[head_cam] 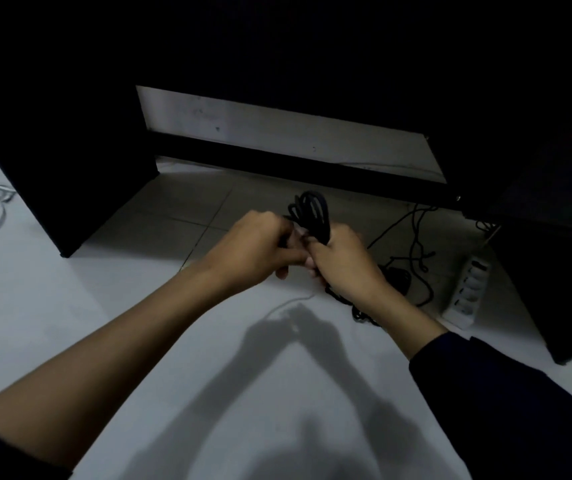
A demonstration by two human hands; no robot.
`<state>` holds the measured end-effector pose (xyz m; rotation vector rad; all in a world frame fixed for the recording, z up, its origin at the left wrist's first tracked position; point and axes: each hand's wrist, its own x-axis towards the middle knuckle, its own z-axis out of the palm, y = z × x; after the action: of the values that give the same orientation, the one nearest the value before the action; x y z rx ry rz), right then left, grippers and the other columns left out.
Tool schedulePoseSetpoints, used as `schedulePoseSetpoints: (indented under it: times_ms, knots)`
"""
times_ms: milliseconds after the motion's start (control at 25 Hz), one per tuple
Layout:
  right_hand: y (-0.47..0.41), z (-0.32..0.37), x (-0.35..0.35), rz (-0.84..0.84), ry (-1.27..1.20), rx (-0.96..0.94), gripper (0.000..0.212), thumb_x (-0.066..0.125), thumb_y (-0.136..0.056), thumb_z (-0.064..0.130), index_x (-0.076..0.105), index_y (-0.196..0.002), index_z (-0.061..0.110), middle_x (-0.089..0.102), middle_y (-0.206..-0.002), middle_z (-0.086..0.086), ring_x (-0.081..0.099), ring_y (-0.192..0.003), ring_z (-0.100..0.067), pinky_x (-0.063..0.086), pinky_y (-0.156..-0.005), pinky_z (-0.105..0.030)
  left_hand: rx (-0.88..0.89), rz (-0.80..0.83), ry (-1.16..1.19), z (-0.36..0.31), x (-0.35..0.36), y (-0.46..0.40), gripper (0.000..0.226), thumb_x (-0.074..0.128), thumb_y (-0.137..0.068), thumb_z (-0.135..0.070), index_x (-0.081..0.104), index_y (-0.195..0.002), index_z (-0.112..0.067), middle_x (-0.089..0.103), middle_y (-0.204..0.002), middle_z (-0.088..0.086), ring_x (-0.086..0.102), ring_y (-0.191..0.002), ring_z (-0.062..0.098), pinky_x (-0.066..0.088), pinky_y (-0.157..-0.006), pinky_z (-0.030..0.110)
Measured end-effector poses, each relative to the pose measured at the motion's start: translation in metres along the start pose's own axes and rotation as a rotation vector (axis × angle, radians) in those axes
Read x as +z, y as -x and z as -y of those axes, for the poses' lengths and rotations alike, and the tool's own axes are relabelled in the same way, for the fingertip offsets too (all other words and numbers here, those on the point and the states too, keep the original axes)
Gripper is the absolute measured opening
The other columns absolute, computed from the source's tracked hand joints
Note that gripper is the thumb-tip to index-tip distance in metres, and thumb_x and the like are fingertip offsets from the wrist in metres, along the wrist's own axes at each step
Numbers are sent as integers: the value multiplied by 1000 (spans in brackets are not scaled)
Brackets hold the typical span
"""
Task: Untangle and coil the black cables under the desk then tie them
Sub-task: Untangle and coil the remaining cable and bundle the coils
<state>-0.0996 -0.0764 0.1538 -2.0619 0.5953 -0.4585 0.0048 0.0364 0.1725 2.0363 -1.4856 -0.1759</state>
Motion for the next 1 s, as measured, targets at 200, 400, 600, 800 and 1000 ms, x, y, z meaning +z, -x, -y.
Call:
schedulePoseSetpoints:
  times_ms: [200, 400, 600, 800, 1000]
  knots:
    - [-3, -4, -17, 54, -323, 189, 33, 60, -91, 44, 56, -71, 17, 40, -42, 8, 34, -35, -8, 33, -42, -22, -39, 263, 59, 30, -3, 9, 20, 60, -91, -38, 60, -80, -21, 67, -76, -2, 64, -73, 10, 55, -73, 32]
    - [2, -12, -18, 140, -202, 24, 43, 72, -71, 63, 49, -54, 29, 33, -45, 9, 30, -40, -8, 28, -40, -19, -131, -41, 594, 32, -7, 13, 5, 61, -89, -11, 63, -89, -6, 68, -80, 9, 70, -77, 17, 59, -78, 32]
    - [-7, -17, -8, 165, -123, -113, 39, 81, -72, 35, 52, -66, 10, 46, -58, 1, 43, -52, -8, 34, -49, -18, -221, -197, 895, 14, -8, 0, 6, 63, -87, -7, 58, -84, -6, 64, -68, 5, 70, -64, 16, 57, -57, 25]
    - [-2, -18, 11, 229, -247, -99, 17, 78, -78, 20, 69, -93, 21, 68, -69, 8, 63, -62, -3, 46, -56, -15, -274, -241, 968, 12, -1, 1, 6, 63, -88, -8, 59, -84, -6, 63, -78, 11, 67, -71, 16, 59, -69, 35]
    - [-11, -12, 21, 77, -292, 33, 16, 59, -94, 18, 60, -78, 19, 40, -46, 8, 31, -38, -5, 28, -41, -23, -338, -375, 661, 10, 12, 0, 52, 74, -77, -39, 52, -121, -21, 57, -112, -8, 55, -102, 2, 46, -86, 22]
